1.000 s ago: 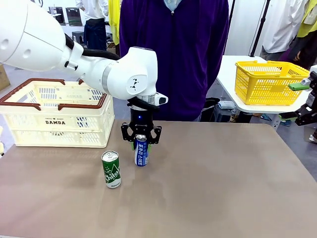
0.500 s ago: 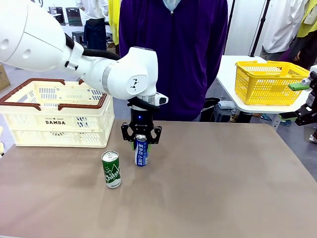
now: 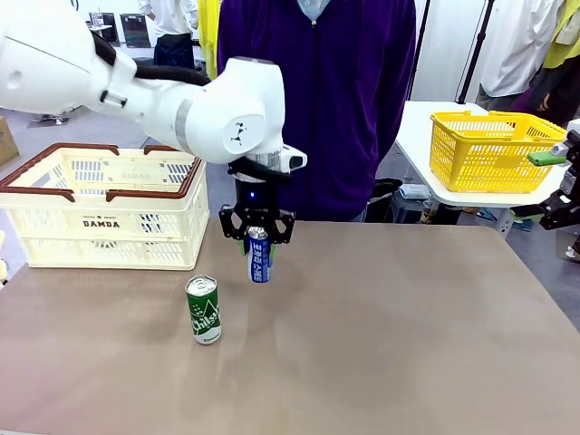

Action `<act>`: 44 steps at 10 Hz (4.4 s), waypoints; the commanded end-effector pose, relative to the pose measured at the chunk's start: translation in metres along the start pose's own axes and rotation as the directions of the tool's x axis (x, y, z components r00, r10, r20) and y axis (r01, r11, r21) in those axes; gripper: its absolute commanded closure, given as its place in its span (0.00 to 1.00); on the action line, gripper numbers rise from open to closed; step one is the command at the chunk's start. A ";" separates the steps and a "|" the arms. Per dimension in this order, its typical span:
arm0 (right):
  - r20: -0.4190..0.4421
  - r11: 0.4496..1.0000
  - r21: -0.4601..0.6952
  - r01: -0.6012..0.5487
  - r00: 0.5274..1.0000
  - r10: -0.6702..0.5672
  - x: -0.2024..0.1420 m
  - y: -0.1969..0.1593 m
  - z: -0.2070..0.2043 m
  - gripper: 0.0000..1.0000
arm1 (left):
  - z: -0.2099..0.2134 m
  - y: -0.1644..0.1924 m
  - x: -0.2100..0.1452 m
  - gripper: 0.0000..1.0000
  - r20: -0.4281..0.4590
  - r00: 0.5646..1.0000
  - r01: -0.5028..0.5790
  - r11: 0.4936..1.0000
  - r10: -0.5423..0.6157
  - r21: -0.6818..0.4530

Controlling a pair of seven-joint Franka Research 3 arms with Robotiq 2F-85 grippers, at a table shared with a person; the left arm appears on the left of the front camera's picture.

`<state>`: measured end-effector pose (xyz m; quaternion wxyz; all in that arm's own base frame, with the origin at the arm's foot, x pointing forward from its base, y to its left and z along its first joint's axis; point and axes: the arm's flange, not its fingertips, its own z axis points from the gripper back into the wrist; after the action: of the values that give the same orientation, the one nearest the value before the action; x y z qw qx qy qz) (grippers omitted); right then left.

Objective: Place the drinks into the Shopping basket.
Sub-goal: Pick up one drink and place it into the Shopping basket.

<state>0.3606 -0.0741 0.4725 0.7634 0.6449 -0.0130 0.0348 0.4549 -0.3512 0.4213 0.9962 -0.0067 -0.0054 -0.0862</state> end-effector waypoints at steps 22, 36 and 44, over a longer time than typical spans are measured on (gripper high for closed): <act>-0.014 1.000 -0.012 0.012 1.000 -0.012 0.000 0.004 0.003 0.00 | 0.096 0.292 0.125 1.00 -0.031 0.909 -0.416 0.903 0.415 -0.110; -0.014 1.000 -0.012 0.012 1.000 -0.012 0.000 0.004 0.003 0.00 | 0.009 0.301 0.180 1.00 -0.050 0.943 -0.330 0.942 0.328 -0.054; -0.014 1.000 -0.012 0.012 1.000 -0.012 0.000 0.004 0.003 0.00 | 0.007 0.304 0.183 0.00 -0.057 0.938 -0.346 0.936 0.343 -0.070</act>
<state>0.3606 -0.0744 0.4728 0.7635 0.6447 -0.0132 0.0347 0.6877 -0.0871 0.4243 0.9955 -0.0422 0.0154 0.0836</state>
